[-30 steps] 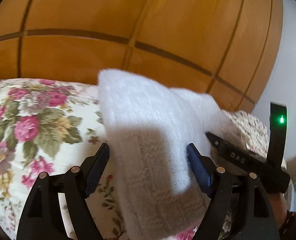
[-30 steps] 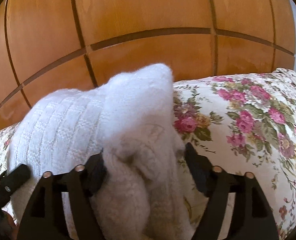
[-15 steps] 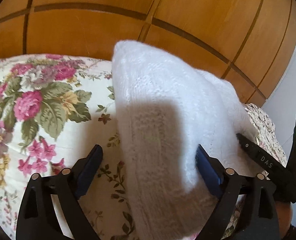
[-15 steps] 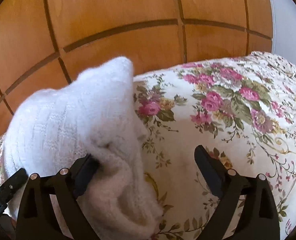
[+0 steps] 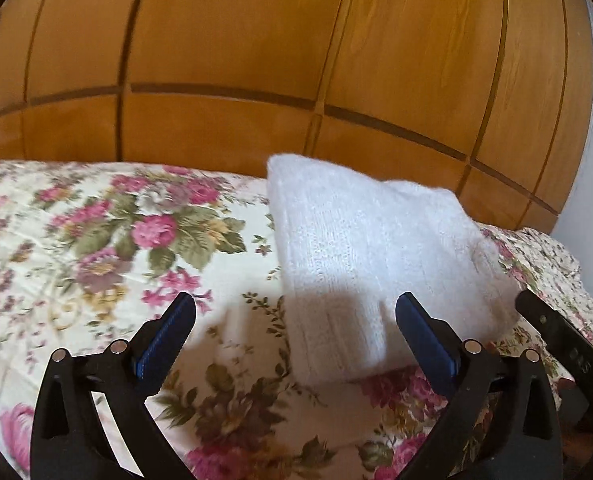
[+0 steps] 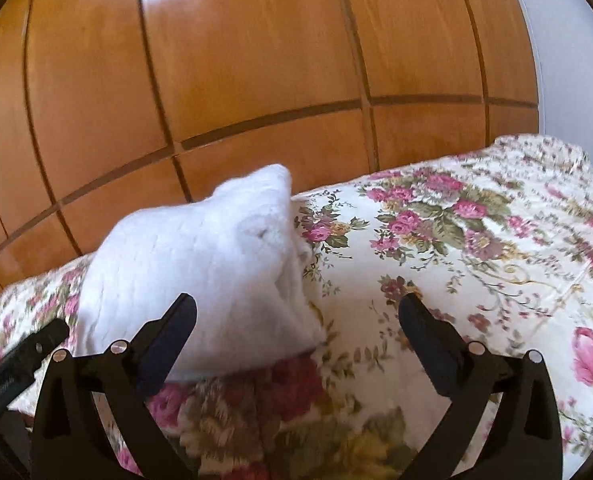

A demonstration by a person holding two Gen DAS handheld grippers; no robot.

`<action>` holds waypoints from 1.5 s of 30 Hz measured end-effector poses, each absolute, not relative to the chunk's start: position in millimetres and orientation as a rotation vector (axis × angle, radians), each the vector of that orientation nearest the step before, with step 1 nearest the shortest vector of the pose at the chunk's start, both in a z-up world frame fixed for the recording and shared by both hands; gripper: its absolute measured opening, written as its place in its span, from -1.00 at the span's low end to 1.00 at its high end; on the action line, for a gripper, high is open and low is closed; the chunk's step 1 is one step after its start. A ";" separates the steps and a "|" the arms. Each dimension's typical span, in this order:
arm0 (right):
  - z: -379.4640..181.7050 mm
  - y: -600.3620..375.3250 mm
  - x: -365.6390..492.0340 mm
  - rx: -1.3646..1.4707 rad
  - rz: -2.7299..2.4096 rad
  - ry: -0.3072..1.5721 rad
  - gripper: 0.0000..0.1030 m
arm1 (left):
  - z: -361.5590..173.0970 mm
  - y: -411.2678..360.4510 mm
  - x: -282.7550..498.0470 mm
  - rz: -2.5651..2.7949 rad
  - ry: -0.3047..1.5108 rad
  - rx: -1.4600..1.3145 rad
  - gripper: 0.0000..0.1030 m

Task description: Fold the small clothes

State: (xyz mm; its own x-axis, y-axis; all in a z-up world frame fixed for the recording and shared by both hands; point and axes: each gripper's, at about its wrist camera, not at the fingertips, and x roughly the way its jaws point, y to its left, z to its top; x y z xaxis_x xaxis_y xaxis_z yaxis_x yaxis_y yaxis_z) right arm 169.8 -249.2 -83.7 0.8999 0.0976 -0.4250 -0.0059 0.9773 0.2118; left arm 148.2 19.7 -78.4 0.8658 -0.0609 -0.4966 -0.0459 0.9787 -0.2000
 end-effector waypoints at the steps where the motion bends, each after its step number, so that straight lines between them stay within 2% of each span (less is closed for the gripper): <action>1: -82.8 -247.5 164.6 0.195 0.048 0.441 0.96 | -77.4 19.0 145.0 -0.004 0.521 -0.205 0.92; 6: -75.8 -242.9 136.6 0.154 0.023 0.388 0.96 | -73.4 15.7 126.0 0.023 0.507 -0.183 0.92; 12: -69.3 -244.4 120.5 0.134 -0.004 0.455 0.96 | -59.7 8.6 93.7 0.015 0.459 -0.165 0.93; 20: -50.9 -242.7 82.4 0.121 0.034 0.431 0.96 | -43.9 1.0 61.2 0.042 0.430 -0.103 0.93; 45: -30.3 -246.1 52.3 0.126 0.053 0.400 0.96 | -30.0 -4.2 40.4 0.075 0.444 -0.085 0.93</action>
State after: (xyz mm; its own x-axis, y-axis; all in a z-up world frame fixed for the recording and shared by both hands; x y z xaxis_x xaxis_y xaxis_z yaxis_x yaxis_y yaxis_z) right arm 52.3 -246.1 -30.3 0.9199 0.0767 -0.3846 -0.0269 0.9907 0.1332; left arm 40.4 -4.2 -30.0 0.9005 0.0536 -0.4315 -0.0909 0.9937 -0.0662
